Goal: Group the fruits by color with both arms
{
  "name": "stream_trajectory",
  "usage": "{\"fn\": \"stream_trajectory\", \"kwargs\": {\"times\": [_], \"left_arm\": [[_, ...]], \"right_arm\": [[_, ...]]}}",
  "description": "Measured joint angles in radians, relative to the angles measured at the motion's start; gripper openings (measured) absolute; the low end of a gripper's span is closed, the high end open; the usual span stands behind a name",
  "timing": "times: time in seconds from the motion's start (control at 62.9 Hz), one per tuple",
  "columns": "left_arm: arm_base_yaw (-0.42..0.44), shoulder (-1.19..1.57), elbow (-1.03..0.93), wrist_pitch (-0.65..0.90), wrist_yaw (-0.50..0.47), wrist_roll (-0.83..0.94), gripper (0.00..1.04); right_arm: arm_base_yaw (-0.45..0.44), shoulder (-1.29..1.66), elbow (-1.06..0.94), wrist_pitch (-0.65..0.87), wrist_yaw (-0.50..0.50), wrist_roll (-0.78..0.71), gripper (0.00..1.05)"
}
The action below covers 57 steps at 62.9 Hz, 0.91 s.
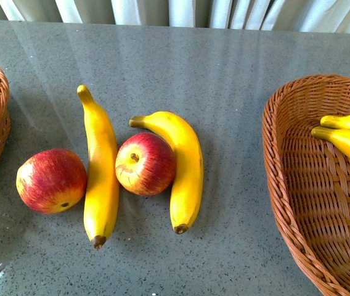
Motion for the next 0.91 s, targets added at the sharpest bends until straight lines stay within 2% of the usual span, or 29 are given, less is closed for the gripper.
{"fn": "stream_trajectory", "kwargs": {"times": [0.906], "left_arm": [[0.000, 0.000, 0.000, 0.000, 0.000, 0.000, 0.96]], "right_arm": [[0.000, 0.000, 0.000, 0.000, 0.000, 0.000, 0.96]]}}
